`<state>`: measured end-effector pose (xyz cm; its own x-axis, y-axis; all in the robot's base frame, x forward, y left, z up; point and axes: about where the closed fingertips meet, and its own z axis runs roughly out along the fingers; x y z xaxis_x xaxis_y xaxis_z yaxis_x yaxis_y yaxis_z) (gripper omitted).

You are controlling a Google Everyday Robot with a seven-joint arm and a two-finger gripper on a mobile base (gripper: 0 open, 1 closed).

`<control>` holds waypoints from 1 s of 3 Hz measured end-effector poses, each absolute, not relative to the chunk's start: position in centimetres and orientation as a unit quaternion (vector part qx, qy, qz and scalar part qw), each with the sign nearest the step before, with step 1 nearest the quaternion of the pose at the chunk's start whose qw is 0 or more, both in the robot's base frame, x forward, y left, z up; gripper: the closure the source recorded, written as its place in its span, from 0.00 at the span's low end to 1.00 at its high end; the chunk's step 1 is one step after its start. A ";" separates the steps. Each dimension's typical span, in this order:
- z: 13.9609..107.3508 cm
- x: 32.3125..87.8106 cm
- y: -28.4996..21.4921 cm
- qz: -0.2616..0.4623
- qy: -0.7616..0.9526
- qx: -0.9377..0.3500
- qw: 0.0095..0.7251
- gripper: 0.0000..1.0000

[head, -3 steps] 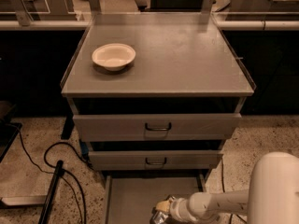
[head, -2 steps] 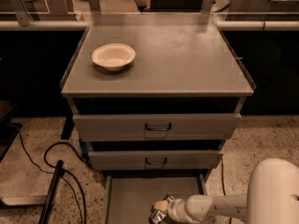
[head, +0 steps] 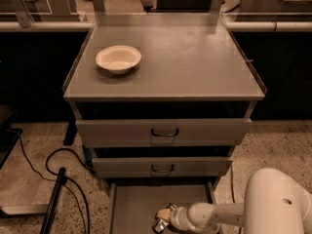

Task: Place redbull can into bottom drawer

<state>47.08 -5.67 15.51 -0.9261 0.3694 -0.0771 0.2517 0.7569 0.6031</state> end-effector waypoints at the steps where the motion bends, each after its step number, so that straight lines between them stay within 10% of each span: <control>1: 13.3 47.7 -4.6 0.301 0.939 0.157 0.057 1.00; 3: 11.4 46.7 -2.3 0.293 0.947 0.135 -0.002 1.00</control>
Offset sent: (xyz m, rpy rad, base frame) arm -0.0051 0.0409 -0.0472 -0.0121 0.2087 0.1524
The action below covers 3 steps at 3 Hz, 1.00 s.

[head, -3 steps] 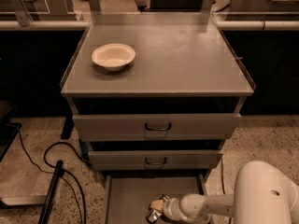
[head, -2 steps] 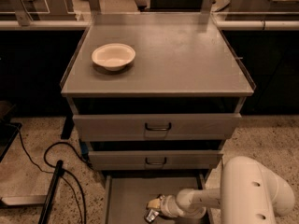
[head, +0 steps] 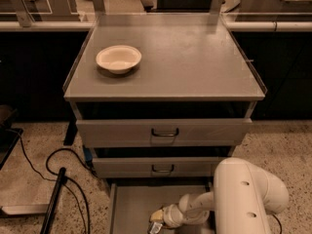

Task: Place redbull can into bottom drawer

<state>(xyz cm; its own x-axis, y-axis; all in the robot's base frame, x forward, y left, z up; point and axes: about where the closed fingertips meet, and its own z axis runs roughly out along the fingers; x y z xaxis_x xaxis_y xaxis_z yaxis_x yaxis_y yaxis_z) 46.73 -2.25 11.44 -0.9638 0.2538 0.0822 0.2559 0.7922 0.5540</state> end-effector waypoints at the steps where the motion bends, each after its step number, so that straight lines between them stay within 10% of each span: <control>1: 11.4 46.7 -2.1 -0.293 -0.947 -0.133 0.003 0.81; 3: 11.4 46.7 -2.1 -0.293 -0.947 -0.133 0.003 0.34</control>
Offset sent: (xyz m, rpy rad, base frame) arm -0.0005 0.0010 -0.0002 0.0005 0.0022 0.0033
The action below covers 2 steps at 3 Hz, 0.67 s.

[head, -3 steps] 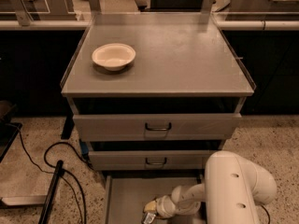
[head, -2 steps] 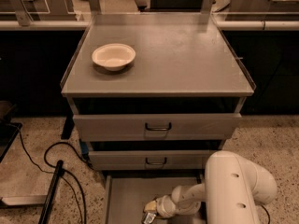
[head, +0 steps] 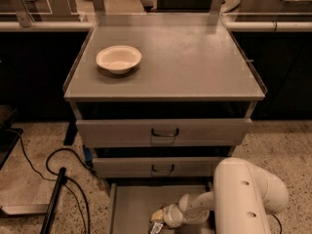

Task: Place redbull can into bottom drawer

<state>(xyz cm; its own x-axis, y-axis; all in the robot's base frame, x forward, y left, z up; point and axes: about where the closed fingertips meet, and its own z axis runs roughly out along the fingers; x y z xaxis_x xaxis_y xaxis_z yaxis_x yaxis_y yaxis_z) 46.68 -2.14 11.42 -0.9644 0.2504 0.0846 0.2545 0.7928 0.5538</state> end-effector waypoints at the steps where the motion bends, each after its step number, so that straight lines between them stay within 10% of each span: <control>1: 11.4 46.7 -2.1 -0.293 -0.947 -0.133 0.003 0.11; 2: 11.4 46.7 -2.1 -0.293 -0.947 -0.133 0.004 0.00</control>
Offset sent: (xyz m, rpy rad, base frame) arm 0.0000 0.0000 0.0000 0.0000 0.0000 0.0000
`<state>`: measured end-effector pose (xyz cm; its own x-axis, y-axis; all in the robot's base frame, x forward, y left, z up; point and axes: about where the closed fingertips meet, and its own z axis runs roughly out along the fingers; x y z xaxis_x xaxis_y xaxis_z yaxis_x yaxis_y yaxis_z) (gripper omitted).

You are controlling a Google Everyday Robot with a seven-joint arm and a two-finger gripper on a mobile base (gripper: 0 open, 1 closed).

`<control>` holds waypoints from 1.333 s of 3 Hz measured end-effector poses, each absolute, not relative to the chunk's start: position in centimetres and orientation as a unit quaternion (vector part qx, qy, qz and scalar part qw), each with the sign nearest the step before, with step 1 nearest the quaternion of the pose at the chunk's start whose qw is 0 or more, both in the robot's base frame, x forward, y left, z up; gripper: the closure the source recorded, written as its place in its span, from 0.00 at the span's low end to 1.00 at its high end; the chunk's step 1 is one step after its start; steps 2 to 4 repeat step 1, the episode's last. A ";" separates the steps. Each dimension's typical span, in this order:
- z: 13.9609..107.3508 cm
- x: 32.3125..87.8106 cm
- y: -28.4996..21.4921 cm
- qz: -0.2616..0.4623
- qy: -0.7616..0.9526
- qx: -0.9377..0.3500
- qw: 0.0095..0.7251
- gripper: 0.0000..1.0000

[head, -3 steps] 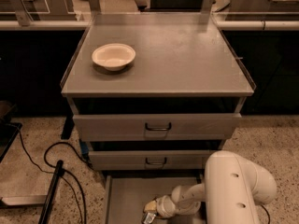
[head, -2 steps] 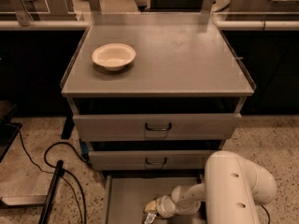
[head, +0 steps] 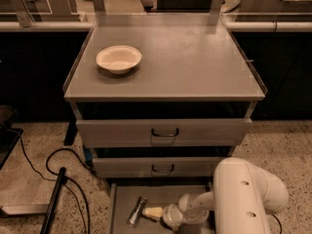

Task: Place redbull can into bottom drawer

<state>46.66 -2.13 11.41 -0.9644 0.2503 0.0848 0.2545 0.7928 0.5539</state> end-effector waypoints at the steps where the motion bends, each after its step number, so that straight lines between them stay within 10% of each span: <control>1: 11.4 46.7 -2.1 -0.293 -0.947 -0.133 0.004 0.00; 4: 11.4 46.7 -2.1 -0.293 -0.947 -0.133 0.004 0.00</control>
Offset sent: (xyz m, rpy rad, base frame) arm 0.0000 0.0000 0.0000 0.0000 0.0000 0.0000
